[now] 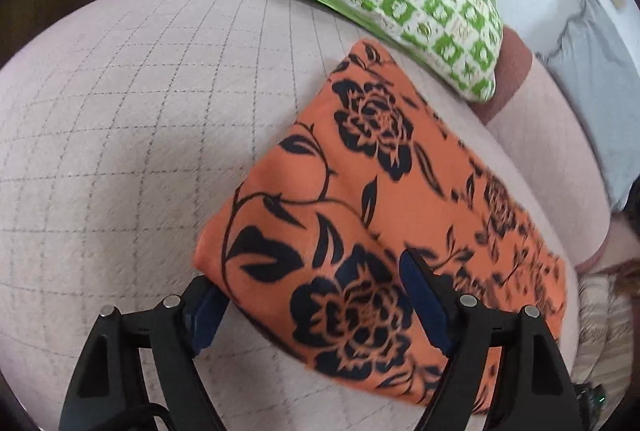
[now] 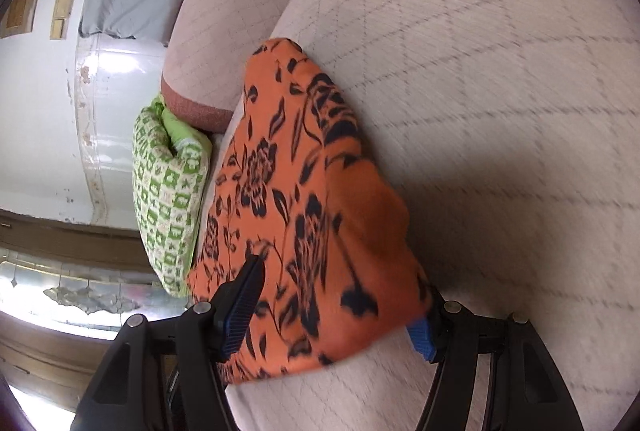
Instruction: Fold small clothes
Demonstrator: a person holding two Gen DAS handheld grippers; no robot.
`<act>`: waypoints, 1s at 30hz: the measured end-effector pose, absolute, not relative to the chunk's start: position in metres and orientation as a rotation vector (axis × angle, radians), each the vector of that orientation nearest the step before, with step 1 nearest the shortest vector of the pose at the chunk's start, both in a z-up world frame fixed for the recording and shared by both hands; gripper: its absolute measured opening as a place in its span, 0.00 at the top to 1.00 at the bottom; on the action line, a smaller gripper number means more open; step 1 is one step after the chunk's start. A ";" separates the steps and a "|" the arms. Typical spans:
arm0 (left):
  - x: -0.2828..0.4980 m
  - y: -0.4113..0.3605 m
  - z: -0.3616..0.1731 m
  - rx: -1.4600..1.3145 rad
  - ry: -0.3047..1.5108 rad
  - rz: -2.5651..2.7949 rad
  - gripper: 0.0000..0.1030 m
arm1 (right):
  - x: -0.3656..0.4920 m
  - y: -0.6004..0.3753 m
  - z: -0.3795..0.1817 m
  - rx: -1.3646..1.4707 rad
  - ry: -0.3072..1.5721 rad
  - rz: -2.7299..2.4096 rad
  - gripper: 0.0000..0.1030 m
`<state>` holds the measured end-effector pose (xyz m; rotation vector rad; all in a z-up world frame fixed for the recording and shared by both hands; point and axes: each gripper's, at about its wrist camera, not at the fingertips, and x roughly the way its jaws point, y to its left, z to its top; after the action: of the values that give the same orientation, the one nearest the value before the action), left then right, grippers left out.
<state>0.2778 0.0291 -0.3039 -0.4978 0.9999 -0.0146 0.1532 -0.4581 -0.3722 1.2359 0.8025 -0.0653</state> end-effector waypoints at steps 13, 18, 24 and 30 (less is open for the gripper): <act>0.285 0.034 -0.312 -0.534 0.975 -0.018 0.62 | 0.186 -0.448 -0.360 1.037 0.787 -0.187 0.74; 0.283 0.032 -0.312 -0.528 0.974 -0.028 0.53 | 0.185 -0.444 -0.355 0.995 0.787 -0.195 0.74; 0.283 0.030 -0.310 -0.505 0.960 -0.051 0.65 | 0.184 -0.447 -0.361 1.023 0.797 -0.194 0.75; 0.282 0.022 -0.297 -0.474 0.923 -0.067 0.72 | 0.183 -0.438 -0.339 0.922 0.746 -0.191 0.76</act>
<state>0.2820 0.0223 -0.2971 -0.4740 0.9230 -0.0668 0.1828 -0.4381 -0.3392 0.9219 0.7463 -0.1913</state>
